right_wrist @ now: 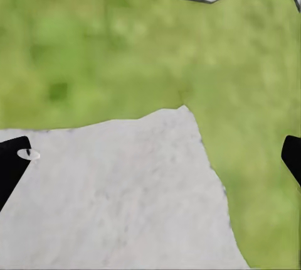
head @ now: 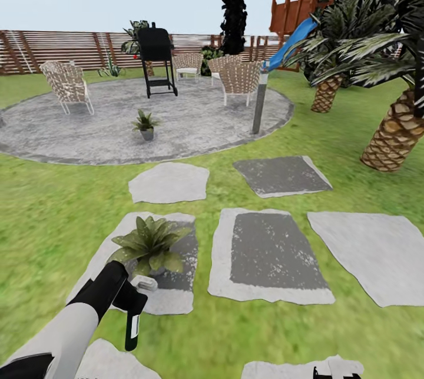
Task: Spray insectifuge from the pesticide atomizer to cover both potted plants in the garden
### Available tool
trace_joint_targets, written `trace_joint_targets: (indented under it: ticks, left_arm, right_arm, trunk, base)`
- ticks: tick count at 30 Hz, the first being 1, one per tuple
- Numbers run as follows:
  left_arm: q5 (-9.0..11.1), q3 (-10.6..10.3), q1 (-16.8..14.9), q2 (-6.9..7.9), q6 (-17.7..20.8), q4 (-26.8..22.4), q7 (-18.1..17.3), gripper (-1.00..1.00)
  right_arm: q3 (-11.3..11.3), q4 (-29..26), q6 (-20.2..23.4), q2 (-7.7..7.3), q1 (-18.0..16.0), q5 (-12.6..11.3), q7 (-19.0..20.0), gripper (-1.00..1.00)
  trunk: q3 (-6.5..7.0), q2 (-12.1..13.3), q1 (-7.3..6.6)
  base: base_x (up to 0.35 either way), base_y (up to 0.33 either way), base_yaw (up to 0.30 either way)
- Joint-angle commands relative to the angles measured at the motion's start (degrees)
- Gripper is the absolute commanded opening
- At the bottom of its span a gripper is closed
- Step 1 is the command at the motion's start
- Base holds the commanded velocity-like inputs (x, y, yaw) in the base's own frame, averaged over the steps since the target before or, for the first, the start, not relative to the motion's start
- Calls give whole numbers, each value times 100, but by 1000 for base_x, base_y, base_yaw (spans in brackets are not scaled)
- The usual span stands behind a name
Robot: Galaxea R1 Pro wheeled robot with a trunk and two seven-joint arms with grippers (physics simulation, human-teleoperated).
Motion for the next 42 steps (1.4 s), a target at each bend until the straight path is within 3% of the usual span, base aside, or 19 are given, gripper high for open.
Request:
trace_joint_targets:
  ticks: [1, 28, 42]
  left_arm:
    - [-60, 34, -4, -5, 18, -7, -51, -100]
    - [-52, 33, -4, -4, 13, -13, -51, -100]
    - [-51, 42, -4, -4, 13, -158, -51, -100]
  right_arm:
    - [-1, 3, 1, 0, -2, 55, -37, 100]
    - [-1, 3, 1, 0, -2, 55, -37, 100]
    - [-1, 3, 1, 0, -2, 55, -37, 100]
  trunk:
    - [-7, -2, 0]
    - [-64, -2, 0]
    - [-65, -2, 0]
  base:
    - [149, -296, 265]
    - [51, -308, 265]
    - [173, -286, 265]
